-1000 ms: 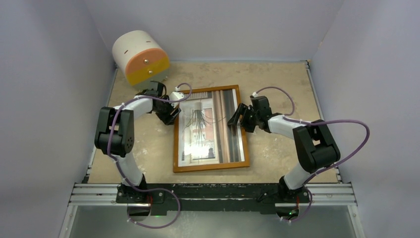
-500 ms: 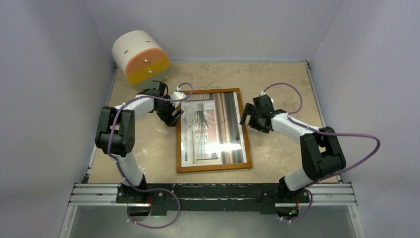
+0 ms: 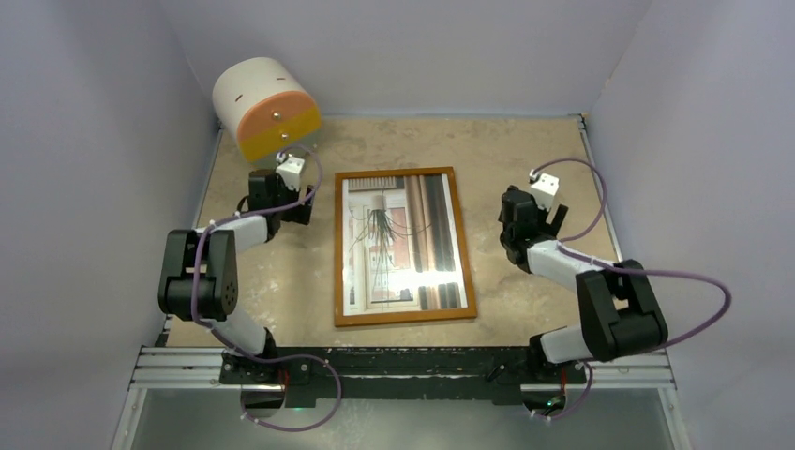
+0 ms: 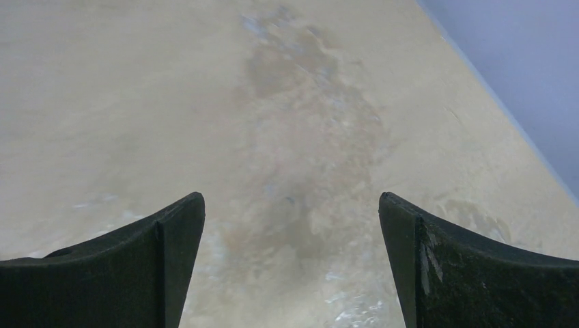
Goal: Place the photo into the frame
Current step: Reset both arms
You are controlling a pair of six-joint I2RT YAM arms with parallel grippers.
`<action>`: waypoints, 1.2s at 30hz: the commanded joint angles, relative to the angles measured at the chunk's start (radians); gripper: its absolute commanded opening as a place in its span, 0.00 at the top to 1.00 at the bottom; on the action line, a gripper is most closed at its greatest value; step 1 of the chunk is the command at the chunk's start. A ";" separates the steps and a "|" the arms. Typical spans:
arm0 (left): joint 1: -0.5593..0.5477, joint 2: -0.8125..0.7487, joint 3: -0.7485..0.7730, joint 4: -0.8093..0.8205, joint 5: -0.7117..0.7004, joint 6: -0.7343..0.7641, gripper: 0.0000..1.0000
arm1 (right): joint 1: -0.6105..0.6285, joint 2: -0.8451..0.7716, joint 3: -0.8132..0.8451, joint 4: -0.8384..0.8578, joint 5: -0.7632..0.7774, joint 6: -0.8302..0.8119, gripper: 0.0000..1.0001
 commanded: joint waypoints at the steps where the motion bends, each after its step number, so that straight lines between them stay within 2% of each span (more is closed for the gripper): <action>1: -0.011 -0.022 -0.164 0.423 -0.077 -0.037 0.11 | -0.043 0.023 -0.130 0.370 0.109 -0.095 0.01; 4: -0.014 -0.052 -0.286 0.623 -0.041 -0.065 0.12 | -0.052 0.030 -0.279 0.717 0.045 -0.167 0.01; 11: -0.041 -0.051 -0.481 0.934 -0.006 -0.025 0.10 | -0.057 0.116 -0.312 0.888 0.005 -0.167 0.01; 12: -0.042 -0.049 -0.523 1.026 0.014 -0.016 0.09 | -0.058 0.134 -0.327 0.970 -0.003 -0.212 0.01; 14: -0.042 0.004 -0.606 1.246 0.059 -0.005 0.08 | -0.059 0.138 -0.350 1.028 -0.080 -0.248 0.01; 16: -0.042 -0.024 -0.598 1.159 0.059 0.006 0.07 | -0.059 0.129 -0.392 1.093 -0.159 -0.262 0.01; 19: -0.041 -0.003 -0.589 1.191 0.060 -0.008 0.06 | -0.060 0.191 -0.470 1.259 -0.308 -0.307 0.01; 20: -0.040 -0.020 -0.570 1.128 0.056 -0.006 0.06 | -0.060 0.251 -0.459 1.373 -0.266 -0.372 0.01; 21: -0.038 -0.020 -0.563 1.116 0.056 -0.011 0.06 | -0.055 0.243 -0.440 1.307 -0.267 -0.383 0.01; 23: -0.033 -0.003 -0.571 1.165 0.046 -0.024 0.05 | -0.078 0.187 -0.368 1.040 -0.299 -0.273 0.01; 25: -0.034 -0.016 -0.549 1.096 -0.017 -0.046 0.05 | -0.121 0.207 -0.356 1.055 -0.329 -0.262 0.01; 26: -0.034 -0.011 -0.547 1.101 -0.032 -0.051 0.05 | -0.127 0.190 -0.346 0.994 -0.336 -0.233 0.01; 27: -0.034 -0.005 -0.551 1.120 -0.035 -0.053 0.04 | -0.132 0.182 -0.344 0.977 -0.344 -0.225 0.01; 29: -0.034 -0.010 -0.549 1.107 -0.035 -0.053 0.04 | -0.137 0.201 -0.356 1.050 -0.339 -0.256 0.01; 36: -0.034 -0.005 -0.548 1.109 -0.037 -0.054 0.03 | -0.137 0.198 -0.359 1.054 -0.337 -0.260 0.01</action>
